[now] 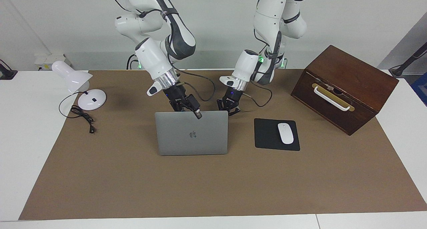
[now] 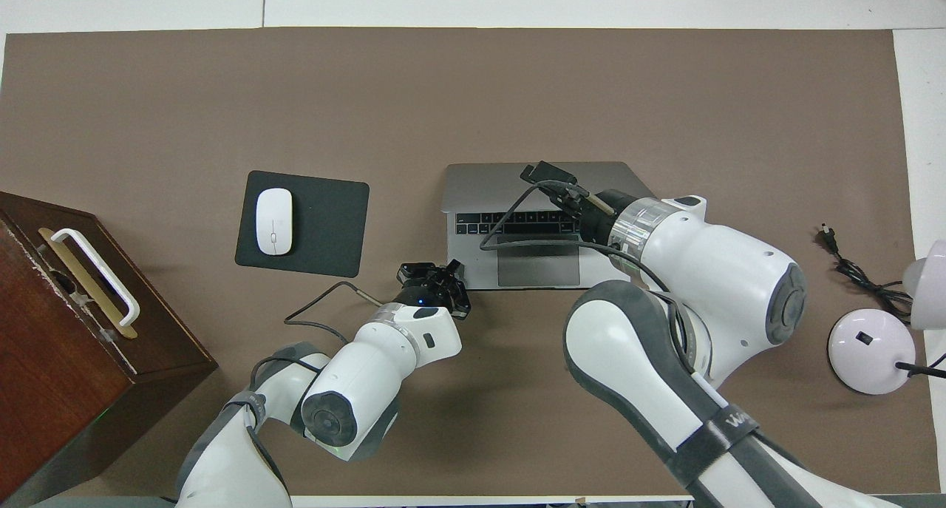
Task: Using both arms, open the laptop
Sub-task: 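Push the silver lid upright and farther back with the right gripper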
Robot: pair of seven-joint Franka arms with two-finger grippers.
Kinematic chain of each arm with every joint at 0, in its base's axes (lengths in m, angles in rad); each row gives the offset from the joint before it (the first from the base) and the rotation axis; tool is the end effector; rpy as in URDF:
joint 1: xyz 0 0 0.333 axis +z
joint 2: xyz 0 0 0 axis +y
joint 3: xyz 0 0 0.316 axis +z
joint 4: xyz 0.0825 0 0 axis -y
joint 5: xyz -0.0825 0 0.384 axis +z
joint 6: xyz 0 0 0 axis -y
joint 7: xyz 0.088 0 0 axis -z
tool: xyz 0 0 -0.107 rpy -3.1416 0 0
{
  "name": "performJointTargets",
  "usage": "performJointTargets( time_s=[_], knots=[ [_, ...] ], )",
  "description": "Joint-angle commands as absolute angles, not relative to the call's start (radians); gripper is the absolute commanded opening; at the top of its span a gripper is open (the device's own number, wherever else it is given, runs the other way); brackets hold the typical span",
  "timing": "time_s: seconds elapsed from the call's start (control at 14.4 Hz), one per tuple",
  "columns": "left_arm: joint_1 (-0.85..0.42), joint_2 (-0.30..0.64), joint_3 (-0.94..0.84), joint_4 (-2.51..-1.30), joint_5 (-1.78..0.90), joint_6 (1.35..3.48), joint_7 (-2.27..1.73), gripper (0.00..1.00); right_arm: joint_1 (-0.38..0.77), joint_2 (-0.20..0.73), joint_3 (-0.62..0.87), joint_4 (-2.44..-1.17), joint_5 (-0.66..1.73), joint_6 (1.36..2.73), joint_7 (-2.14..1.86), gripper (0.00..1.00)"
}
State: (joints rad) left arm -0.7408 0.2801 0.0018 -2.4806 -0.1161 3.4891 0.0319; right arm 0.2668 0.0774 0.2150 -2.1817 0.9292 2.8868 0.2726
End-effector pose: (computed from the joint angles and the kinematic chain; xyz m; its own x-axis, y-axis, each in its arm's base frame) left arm 0.3952 -0.3415 0.2665 0.6012 -0.4440 0.6644 -0.6091 -0.7928 0.0214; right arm 0.5316 0.2236 0.4087 0.7796 -0.6190 0.0957 -0.4027 -0.6124 -0.6803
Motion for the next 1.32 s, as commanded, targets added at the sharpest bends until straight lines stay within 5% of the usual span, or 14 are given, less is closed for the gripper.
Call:
performJointTargets(
  time_s=[0.0,1.25],
  knots=[
    [-0.765,0.328,0.017,-2.464,-0.103,3.505,0.032,0.00,0.255,0.101,0.219,-2.134,0.942,2.869,0.276,1.00],
    [-0.765,0.330,0.017,-2.464,-0.101,3.505,0.032,0.00,0.186,0.199,0.218,-1.902,0.818,2.758,0.275,1.00]
  ],
)
